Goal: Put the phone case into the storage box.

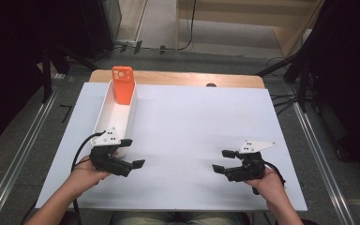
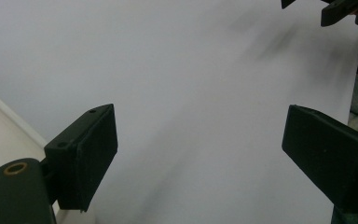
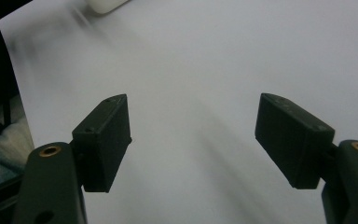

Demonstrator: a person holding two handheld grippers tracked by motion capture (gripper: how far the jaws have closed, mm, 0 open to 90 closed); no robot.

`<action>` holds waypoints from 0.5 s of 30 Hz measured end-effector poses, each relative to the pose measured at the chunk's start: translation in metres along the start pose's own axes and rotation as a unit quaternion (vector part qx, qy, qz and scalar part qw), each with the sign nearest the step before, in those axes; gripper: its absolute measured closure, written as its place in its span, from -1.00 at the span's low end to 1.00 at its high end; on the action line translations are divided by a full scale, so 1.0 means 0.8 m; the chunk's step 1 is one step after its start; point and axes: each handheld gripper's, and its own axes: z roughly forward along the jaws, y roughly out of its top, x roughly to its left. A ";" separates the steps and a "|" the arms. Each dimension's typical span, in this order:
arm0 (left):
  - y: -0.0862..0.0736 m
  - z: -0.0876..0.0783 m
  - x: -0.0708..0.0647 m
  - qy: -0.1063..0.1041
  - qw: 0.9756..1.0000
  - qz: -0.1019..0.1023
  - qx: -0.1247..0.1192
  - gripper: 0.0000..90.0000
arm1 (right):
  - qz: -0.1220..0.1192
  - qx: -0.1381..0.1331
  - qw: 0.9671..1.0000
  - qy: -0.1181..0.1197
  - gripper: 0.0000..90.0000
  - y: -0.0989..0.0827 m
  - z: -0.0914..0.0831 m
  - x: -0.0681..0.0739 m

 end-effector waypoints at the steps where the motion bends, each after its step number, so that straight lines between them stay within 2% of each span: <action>1: -0.001 0.000 -0.001 -0.001 1.000 0.001 0.000 -0.77 | 0.001 0.001 1.000 0.001 -0.43 0.000 0.000 0.000; 15: -0.019 0.002 -0.012 0.004 1.000 0.009 0.015 -0.74 | 0.000 0.000 1.000 0.003 -0.43 0.000 0.000 0.001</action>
